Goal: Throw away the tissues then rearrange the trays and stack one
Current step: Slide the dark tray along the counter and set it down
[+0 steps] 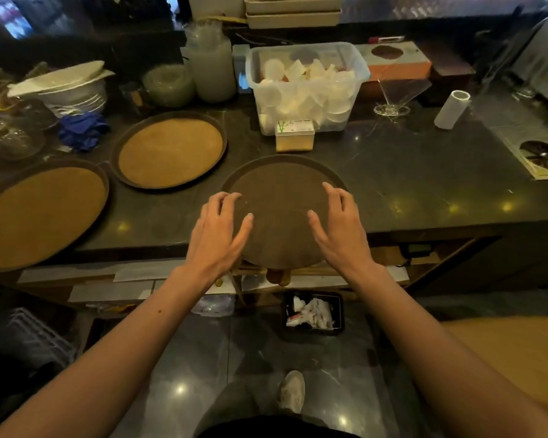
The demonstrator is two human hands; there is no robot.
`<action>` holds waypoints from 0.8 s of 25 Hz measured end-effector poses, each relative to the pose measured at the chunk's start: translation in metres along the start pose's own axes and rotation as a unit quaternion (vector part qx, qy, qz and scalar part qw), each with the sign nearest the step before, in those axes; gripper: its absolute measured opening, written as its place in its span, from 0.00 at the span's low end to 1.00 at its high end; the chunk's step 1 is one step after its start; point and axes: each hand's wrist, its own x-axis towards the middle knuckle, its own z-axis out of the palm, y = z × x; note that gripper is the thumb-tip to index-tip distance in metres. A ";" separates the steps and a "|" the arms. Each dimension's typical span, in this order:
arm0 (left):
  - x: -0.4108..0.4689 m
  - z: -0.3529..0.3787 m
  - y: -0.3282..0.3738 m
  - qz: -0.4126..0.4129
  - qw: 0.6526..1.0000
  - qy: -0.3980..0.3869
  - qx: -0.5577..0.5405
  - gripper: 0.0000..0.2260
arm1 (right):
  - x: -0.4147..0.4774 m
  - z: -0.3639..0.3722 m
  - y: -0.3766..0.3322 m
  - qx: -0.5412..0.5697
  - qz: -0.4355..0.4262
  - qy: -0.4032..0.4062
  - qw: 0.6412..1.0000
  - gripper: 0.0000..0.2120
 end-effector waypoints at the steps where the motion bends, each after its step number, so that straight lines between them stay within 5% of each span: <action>1: 0.007 0.005 0.000 0.002 1.000 -0.009 0.006 0.21 | 0.005 0.000 0.008 -0.002 0.010 0.000 1.000 0.28; 20: 0.110 0.076 -0.114 -0.111 0.980 -0.167 0.017 0.30 | 0.064 0.060 0.064 -0.101 0.289 -0.047 0.951 0.32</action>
